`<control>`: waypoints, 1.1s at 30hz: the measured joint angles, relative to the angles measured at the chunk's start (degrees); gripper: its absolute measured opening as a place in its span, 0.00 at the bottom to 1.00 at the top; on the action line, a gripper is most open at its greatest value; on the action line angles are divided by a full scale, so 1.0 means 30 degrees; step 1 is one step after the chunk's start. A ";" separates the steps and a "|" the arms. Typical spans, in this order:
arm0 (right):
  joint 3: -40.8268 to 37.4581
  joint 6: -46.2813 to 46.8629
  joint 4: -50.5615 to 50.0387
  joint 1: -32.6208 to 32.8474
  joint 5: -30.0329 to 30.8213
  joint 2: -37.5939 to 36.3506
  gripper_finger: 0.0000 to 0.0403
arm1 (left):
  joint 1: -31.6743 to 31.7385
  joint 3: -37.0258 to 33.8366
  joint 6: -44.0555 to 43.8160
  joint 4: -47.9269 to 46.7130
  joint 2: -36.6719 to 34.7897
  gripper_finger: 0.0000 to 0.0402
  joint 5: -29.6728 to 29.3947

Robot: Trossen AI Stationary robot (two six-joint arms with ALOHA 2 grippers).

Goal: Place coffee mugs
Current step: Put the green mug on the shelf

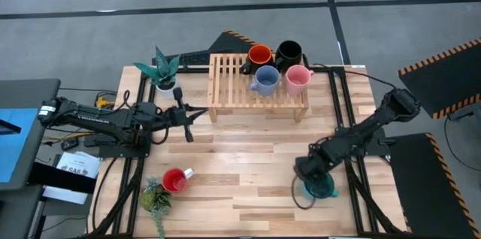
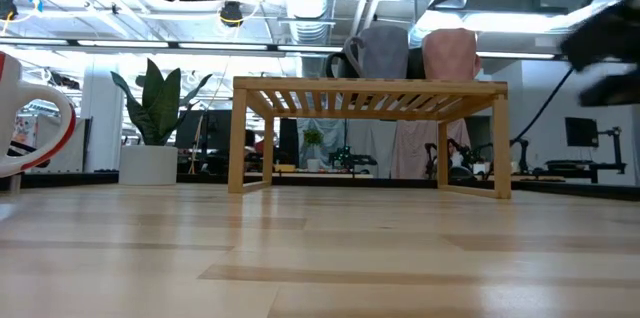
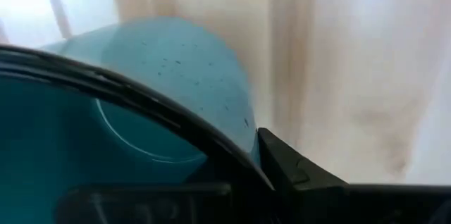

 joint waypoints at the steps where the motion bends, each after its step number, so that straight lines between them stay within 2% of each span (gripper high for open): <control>1: 0.0314 -0.0597 0.0009 -0.0443 0.0098 0.0000 0.12 | 0.0000 0.0000 0.0000 -0.0005 0.0000 0.00 -0.0177; 7: 0.3424 -0.4677 0.0022 -0.2656 0.1294 0.0000 0.12 | 0.0000 0.0000 0.0001 -0.0143 -0.0214 0.00 -0.0332; 13: 0.8359 -0.9040 0.0788 -0.4778 0.4604 0.0346 0.12 | 0.0000 0.0000 -0.1111 -0.0376 -0.1355 0.00 -0.0333; 19: 1.4133 -1.1918 0.1037 -0.6665 0.8566 0.2589 0.12 | 0.0000 0.0003 -0.2152 -0.1996 -0.3052 0.00 -0.0326; 22: 1.6373 -1.2956 0.0809 -0.7450 0.9785 0.3825 0.12 | 0.0000 0.0007 -0.2623 -0.2928 -0.3600 0.00 -0.0307; 27: 1.8441 -1.3284 0.0546 -0.8460 0.9716 0.5428 0.12 | 0.0000 0.0007 -0.3160 -0.3481 -0.3752 0.00 0.1320; 30: 1.8515 -1.3273 -0.0803 -0.8660 0.8516 0.6260 0.12 | -0.0015 0.0007 -0.3548 -0.3498 -0.3657 0.00 0.2617; 33: 1.8493 -1.2675 -0.2692 -0.8556 0.6903 0.7287 0.12 | -0.0015 0.0000 -0.3950 -0.3529 -0.3606 0.00 0.2760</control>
